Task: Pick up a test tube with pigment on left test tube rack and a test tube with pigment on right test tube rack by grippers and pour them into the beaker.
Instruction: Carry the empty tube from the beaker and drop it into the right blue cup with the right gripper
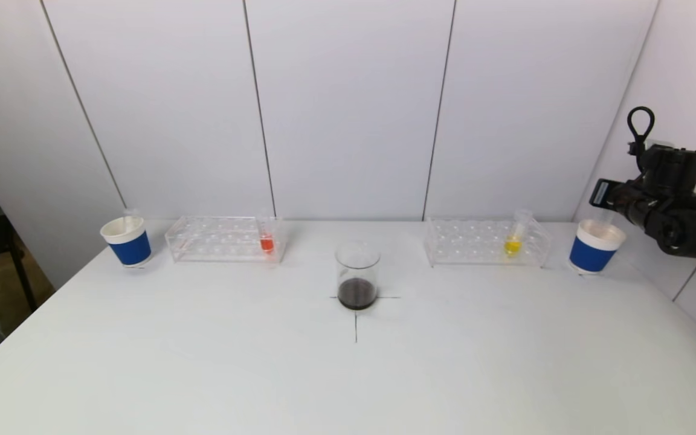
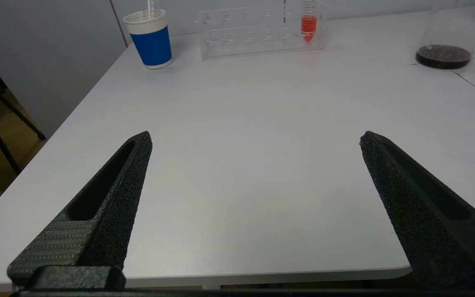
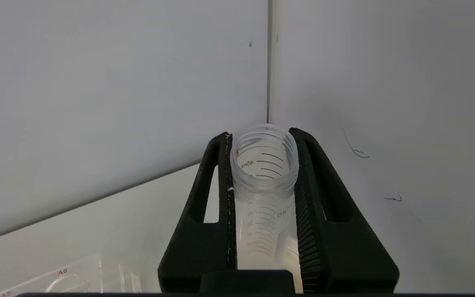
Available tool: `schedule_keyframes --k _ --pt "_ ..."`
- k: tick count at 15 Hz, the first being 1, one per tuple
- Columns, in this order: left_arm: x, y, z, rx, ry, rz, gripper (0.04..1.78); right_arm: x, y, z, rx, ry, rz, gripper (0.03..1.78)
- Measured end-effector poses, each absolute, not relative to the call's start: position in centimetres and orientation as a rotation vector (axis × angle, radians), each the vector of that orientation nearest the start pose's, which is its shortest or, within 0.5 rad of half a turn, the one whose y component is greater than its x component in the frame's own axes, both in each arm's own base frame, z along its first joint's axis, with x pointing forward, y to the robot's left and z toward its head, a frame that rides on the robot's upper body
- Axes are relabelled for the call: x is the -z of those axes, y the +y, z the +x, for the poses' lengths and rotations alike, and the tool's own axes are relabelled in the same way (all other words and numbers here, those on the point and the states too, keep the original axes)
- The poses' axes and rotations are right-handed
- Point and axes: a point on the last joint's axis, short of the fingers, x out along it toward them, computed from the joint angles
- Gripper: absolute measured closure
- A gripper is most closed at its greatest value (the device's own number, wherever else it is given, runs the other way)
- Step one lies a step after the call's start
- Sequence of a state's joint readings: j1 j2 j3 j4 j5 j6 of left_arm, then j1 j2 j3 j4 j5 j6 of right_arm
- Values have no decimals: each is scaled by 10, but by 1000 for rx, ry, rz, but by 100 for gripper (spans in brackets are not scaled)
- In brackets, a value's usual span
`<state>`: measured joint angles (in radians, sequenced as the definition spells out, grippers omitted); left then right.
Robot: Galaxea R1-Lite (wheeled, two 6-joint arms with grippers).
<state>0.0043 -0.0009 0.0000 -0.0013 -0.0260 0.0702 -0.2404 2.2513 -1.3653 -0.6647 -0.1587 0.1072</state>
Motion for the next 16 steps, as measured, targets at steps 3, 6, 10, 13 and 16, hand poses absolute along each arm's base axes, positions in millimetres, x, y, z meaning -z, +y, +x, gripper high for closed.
schedule_keyframes --k 3,6,10,13,16 --pt "-76 -1 -23 22 -3 70 6 -116 -112 441 410 225 114 134" --pt "-76 -1 -23 22 -3 70 6 -112 -111 439 410 239 114 134" --pt "-76 -1 -23 21 -3 70 6 -113 -111 437 410 239 114 134" --pt "-76 -1 -23 22 -3 70 6 -114 -111 437 411 236 114 134" --pt "-76 -1 -23 22 -3 70 6 -115 -111 436 411 233 115 134"
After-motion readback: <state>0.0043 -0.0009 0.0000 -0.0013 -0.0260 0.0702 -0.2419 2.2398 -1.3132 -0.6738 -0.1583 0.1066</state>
